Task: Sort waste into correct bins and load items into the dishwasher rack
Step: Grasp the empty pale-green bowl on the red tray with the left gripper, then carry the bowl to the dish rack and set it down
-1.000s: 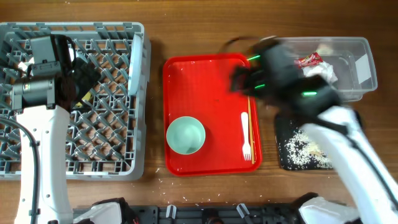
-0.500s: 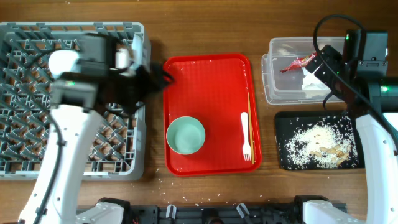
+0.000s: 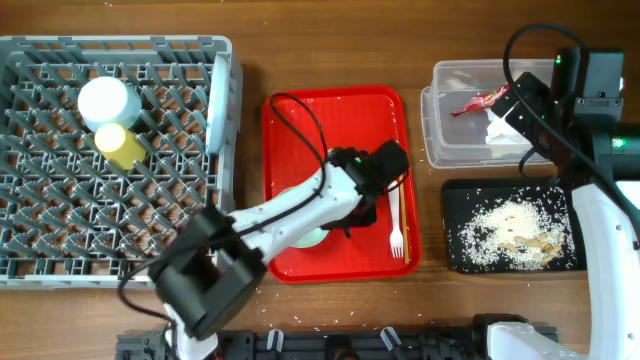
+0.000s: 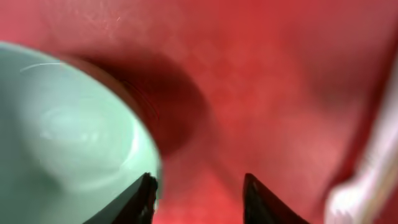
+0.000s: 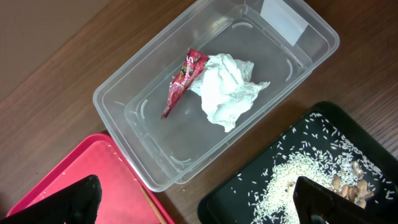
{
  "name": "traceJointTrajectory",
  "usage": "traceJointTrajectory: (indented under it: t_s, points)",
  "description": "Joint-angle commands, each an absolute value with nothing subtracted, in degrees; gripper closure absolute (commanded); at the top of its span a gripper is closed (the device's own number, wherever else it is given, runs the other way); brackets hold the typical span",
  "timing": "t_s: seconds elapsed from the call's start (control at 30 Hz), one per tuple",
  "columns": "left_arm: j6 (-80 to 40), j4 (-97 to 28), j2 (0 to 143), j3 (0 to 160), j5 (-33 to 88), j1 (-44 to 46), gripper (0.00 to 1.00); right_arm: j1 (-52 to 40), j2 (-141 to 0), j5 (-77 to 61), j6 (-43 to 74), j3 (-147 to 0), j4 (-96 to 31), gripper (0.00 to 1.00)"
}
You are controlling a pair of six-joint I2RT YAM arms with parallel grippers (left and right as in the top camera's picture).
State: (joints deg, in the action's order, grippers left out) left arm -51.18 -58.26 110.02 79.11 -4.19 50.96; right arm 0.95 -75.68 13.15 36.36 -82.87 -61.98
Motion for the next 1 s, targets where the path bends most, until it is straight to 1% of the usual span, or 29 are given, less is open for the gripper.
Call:
traceJointTrajectory:
  t_s: [0.0,0.13,0.2,0.27,0.33,0.43,0.5,0.6,0.67,0.73,0.77,0.83,0.87,0.93,0.97]
  points:
    - [-55.0,-57.9,114.1,78.7,-10.1,51.2,0.57,0.8,-76.2,14.1,36.1,-83.2,-62.0,0.00]
    - [-54.9,-57.6,114.1,78.7,-11.5,51.2,0.58,0.8,-76.2,14.1,36.2,-83.2,-62.0,0.00]
    - [-54.9,-57.7,114.1,78.7,-11.4,51.2,0.75,0.8,-76.2,14.1,36.2,-83.2,-62.0,0.00]
    - [-54.9,-58.1,114.1,78.7,-11.4,51.2,0.95,0.8,-76.2,14.1,36.2,-83.2,-62.0,0.00]
    - [-54.8,-59.7,113.9,79.1,-11.4,51.1,0.96,0.8,-76.2,14.1,36.2,-83.2,-62.0,0.00]
    - [-53.5,-66.7,112.0,83.4,-11.4,50.7,0.96,0.8,-76.2,14.1,36.1,-83.2,-62.0,0.00]
    - [-52.8,-71.8,108.5,87.9,-11.4,49.5,0.96,0.8,-76.2,14.1,36.2,-83.2,-62.0,0.00]
    - [-46.6,-72.7,99.7,90.7,-10.1,44.9,0.96,0.8,-76.2,14.1,36.2,-83.2,-62.0,0.00]
    - [-40.8,-72.2,91.7,90.8,-4.5,37.2,0.96,0.8,-76.2,14.1,36.2,-83.2,-62.0,0.00]
    - [-34.5,-72.3,84.8,90.8,3.2,25.2,0.96,0.8,-76.2,14.1,36.2,-83.2,-62.0,0.00]
    - [-28.9,-72.2,81.5,90.8,11.9,14.8,0.96,0.8,-76.2,14.1,36.2,-83.2,-62.0,0.00]
    - [-19.6,-72.6,80.1,90.8,25.5,0.7,0.96,0.8,-76.2,14.1,36.2,-83.2,-62.0,0.00]
    - [-13.2,-73.6,80.8,90.6,35.7,-10.6,0.96,0.8,-76.2,14.1,36.2,-83.2,-62.0,0.00]
    - [-7.4,-74.5,81.6,90.2,44.8,-18.8,0.96,0.8,-76.2,14.1,36.2,-83.2,-62.0,0.00]
    - [-3.5,-74.9,82.3,89.5,51.3,-23.0,0.96,0.8,-76.2,14.1,36.2,-83.2,-62.0,0.00]
